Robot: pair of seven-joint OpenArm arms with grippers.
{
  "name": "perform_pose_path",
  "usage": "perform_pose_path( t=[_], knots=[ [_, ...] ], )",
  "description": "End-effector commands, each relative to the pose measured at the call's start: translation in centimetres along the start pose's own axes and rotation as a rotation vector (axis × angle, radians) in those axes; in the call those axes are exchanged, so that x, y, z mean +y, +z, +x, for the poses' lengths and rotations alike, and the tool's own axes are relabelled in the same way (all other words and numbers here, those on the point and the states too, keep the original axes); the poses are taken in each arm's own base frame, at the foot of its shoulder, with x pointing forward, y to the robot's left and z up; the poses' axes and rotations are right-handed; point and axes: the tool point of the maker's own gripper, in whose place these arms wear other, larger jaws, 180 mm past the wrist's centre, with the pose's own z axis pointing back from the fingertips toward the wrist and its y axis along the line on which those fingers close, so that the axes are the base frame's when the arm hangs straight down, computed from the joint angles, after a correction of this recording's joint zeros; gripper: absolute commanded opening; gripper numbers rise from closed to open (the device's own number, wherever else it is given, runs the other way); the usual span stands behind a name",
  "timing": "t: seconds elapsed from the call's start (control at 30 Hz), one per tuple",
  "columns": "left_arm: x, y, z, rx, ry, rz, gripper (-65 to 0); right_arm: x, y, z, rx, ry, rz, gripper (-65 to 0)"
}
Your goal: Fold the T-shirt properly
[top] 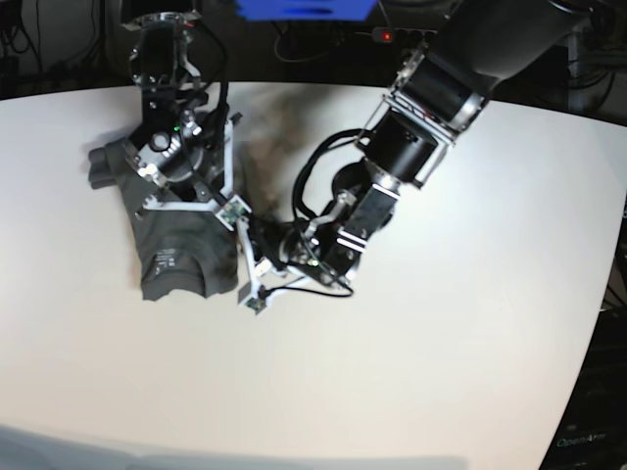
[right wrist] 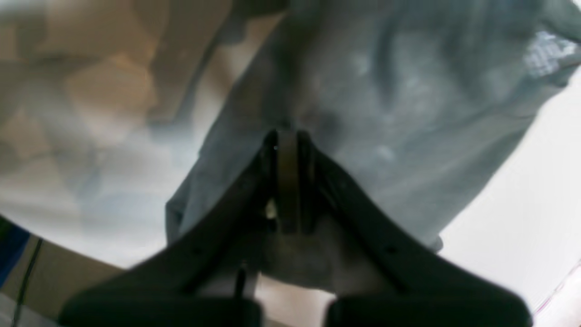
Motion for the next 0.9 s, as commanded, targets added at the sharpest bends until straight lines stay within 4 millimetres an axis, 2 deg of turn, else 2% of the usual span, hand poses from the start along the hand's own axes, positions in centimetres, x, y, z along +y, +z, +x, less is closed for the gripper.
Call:
perform_pose_path(
  t=[0.0,0.13,0.2,0.3,0.4,0.53,0.67,0.77,0.87],
  knots=[
    [-0.1,0.6,1.9,-0.032,-0.020,0.005,-62.8,-0.3,0.5,1.2,-0.037,-0.006,-0.012,-65.0],
    [0.0,0.8,1.9,-0.035,-0.023,0.008,-62.8,-0.7,0.7,2.0,-0.059,-0.013,-0.019,-65.0],
    [0.0,1.3,2.5,-0.061,-0.020,0.006,-62.8,-0.8,0.7,2.1,-0.063,-0.013,-0.021,-65.0],
    [1.5,2.6,2.5,-0.097,0.047,-0.001,-62.8,-1.4,0.8,2.6,-0.072,-0.013,-0.034,-65.0],
    [2.8,5.7,4.3,-0.191,0.088,-0.010,-62.8,-2.0,1.0,3.0,-0.076,-0.011,-0.049,-65.0],
    [4.5,9.8,5.3,-0.285,0.105,-0.008,-62.8,-2.7,1.1,3.3,-0.079,0.001,-0.067,-65.0],
    [5.7,12.3,4.2,-0.299,0.122,-0.005,-62.8,-4.3,1.3,2.6,-0.027,0.032,-0.107,-65.0],
    [6.7,13.6,2.0,-0.291,0.134,0.011,-62.8,-5.1,1.3,1.5,0.007,0.045,-0.127,-65.0],
    [7.2,14.3,-0.5,-0.268,0.128,0.037,-62.8,-5.6,1.1,-0.5,0.054,0.070,-0.141,-65.0]
  ],
)
